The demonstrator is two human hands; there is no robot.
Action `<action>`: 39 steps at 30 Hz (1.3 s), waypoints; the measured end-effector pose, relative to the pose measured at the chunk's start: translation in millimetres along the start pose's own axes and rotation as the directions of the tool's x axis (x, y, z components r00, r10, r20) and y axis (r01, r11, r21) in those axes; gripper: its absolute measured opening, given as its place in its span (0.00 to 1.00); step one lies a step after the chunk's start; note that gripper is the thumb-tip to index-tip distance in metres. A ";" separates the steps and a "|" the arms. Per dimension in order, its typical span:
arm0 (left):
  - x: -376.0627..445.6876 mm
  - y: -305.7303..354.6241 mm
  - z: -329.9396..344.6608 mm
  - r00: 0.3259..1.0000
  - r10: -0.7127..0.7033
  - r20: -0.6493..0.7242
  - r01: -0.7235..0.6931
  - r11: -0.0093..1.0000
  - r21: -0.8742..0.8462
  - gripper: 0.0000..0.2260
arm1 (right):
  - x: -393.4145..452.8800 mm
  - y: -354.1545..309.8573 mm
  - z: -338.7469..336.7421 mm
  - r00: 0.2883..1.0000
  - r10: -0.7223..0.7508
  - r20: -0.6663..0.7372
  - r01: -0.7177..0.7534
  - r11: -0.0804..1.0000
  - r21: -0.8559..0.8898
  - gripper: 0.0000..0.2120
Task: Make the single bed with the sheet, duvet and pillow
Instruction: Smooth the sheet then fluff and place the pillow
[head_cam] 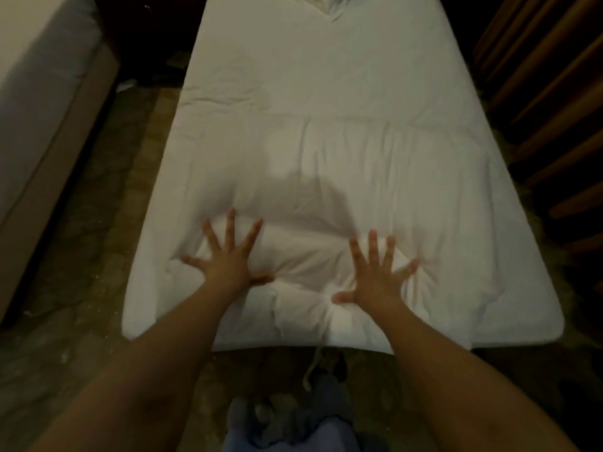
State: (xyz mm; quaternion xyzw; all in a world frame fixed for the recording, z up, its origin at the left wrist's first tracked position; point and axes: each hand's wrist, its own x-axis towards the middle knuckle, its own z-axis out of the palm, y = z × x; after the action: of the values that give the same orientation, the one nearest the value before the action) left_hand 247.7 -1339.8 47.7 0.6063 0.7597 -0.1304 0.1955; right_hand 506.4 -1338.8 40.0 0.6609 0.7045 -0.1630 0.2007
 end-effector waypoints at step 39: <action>16.5 -30.0 79.3 0.994 -0.110 -0.026 0.107 0.990 -0.095 0.49 | -41.9 82.8 111.5 0.982 0.133 -0.134 -0.137 0.990 -0.022 0.69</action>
State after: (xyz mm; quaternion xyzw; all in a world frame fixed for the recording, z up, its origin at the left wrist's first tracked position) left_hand 226.4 -1366.9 -31.5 0.5562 0.7998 -0.0958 0.2044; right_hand 598.3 -1424.2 -32.7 0.7133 0.6723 -0.0936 0.1743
